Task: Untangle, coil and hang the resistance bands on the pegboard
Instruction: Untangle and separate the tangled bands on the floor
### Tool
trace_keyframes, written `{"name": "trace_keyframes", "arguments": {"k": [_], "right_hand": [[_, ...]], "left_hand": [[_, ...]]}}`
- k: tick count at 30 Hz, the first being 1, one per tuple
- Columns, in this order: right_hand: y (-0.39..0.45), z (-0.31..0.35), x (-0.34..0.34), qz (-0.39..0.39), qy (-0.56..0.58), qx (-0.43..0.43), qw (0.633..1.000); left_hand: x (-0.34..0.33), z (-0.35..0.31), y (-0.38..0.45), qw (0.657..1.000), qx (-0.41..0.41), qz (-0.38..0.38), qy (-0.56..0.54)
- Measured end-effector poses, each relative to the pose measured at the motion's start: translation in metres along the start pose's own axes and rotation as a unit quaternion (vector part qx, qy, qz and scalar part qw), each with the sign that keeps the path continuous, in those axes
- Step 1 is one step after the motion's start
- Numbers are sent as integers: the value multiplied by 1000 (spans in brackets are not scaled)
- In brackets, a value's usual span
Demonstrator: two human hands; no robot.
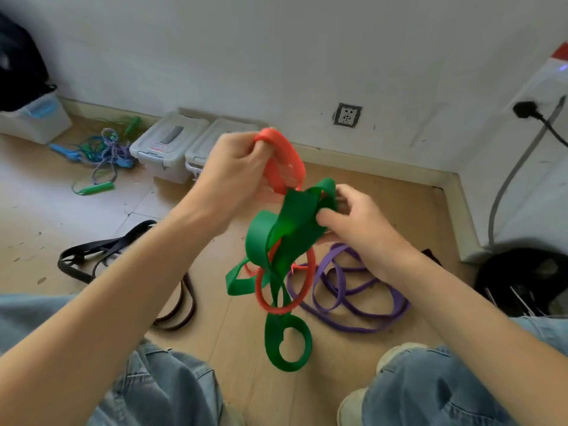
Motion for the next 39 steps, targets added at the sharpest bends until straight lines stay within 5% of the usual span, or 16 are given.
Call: {"name": "trace_keyframes", "arguments": {"k": [5, 6, 8, 10, 11, 14, 17, 18, 20, 23, 26, 28, 35, 37, 39], "right_hand": [[6, -4, 40, -127, -51, -16, 991], [7, -7, 42, -100, -71, -24, 992], [2, -15, 21, 73, -144, -31, 986], [-12, -25, -22, 261, -187, -21, 947], [-16, -24, -40, 295, -180, -6, 938], [-5, -16, -56, 190, -82, 16, 978], [5, -23, -37, 105, -15, -51, 993], [5, -28, -35, 103, 14, -74, 992], [5, -32, -30, 90, 99, -104, 985], [8, -25, -18, 49, 236, -122, 963], [8, -14, -4, 45, 318, -91, 943], [7, -5, 1, 55, 367, -61, 927], [5, 7, 16, 63, 473, 21, 879], [6, 8, 20, 44, 394, 26, 918], [5, 3, 20, 16, 117, 20, 993]], "left_hand": [[20, -9, 4, 996, 24, -75, -46], [25, -9, 6, 992, 35, -94, -79], [25, -10, 5, 982, 56, -96, -150], [13, -13, 1, 972, 76, -52, -217], [7, -14, -1, 965, 83, -28, -246], [-2, -15, -3, 950, 92, -2, -298], [10, -6, 2, 939, 93, -19, -332], [19, 1, 6, 956, 89, -40, -277], [38, 18, 12, 993, 95, -63, 8], [31, 59, -3, 939, 205, 80, 264], [-4, 93, -35, 908, 304, 231, 173], [-18, 99, -37, 926, 255, 267, 73], [-28, 100, -19, 981, 61, 138, 122], [-21, 94, -12, 988, 71, 70, 119], [-4, 88, -4, 992, 108, -28, 50]]}}
Point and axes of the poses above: each hand's wrist, its own y-axis towards the middle knuckle, its own x-axis out of the back of the hand, z = x × y, the point moved 6 cm from there along y, towards the middle knuckle, and after that the axes turned 14 degrees about -y, right-handed, at the moved point
